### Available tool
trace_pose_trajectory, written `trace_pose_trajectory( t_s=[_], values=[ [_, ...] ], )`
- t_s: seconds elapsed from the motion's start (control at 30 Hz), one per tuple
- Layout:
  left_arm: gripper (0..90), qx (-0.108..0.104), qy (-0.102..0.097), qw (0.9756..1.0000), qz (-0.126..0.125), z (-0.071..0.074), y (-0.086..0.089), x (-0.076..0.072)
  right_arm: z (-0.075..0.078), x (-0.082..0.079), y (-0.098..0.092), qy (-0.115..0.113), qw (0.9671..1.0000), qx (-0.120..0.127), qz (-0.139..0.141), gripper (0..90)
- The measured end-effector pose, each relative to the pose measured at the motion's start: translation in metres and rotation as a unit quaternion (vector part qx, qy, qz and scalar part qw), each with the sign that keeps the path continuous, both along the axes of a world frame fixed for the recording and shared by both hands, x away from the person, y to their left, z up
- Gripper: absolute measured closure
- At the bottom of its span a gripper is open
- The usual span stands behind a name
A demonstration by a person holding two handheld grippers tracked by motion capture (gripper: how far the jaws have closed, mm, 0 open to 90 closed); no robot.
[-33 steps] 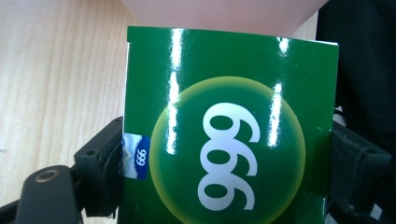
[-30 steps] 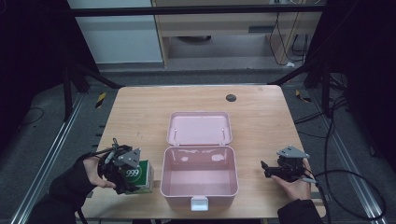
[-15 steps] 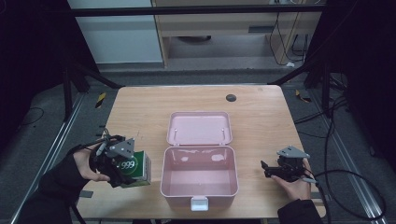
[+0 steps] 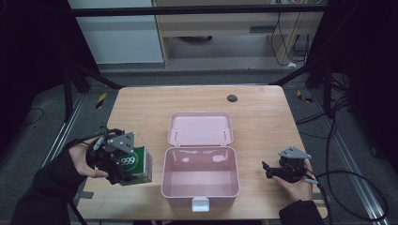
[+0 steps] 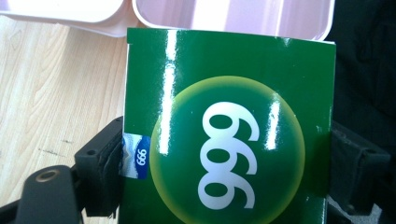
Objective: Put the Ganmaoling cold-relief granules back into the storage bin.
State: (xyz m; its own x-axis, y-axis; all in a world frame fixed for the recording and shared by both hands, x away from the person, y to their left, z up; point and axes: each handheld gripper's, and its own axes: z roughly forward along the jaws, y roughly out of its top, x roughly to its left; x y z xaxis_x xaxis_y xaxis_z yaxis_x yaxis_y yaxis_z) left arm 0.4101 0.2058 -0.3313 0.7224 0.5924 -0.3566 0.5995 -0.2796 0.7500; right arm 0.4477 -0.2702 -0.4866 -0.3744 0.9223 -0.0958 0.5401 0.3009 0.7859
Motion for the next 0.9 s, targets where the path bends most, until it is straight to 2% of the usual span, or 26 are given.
trace_pose_trajectory(
  t_s=[0.3, 0.37, 0.5, 0.73, 0.9],
  values=[
    [14.5, -0.001, 0.007, 1.0000, 0.000, 0.009, -0.008, 0.001, 0.000, 0.000, 0.000, 0.000, 1.0000, 0.000, 0.001, 5.4],
    [14.6, 0.001, 0.005, 0.9999, -0.010, 0.013, -0.010, 0.003, 0.000, 0.000, 0.000, 0.000, 1.0000, 0.000, 0.001, 5.4],
    [14.6, 0.002, 0.006, 0.9999, -0.011, 0.016, -0.015, 0.003, 0.000, 0.000, 0.000, 0.000, 1.0000, -0.001, 0.003, 5.4],
    [14.7, 0.006, -0.005, 0.9997, -0.024, 0.024, -0.027, 0.004, 0.000, 0.000, -0.001, -0.001, 1.0000, -0.001, 0.002, 5.3],
    [14.6, 0.005, -0.007, 0.9997, -0.025, 0.027, -0.037, 0.003, -0.001, 0.001, -0.001, -0.001, 1.0000, -0.003, 0.004, 5.3]
  ],
)
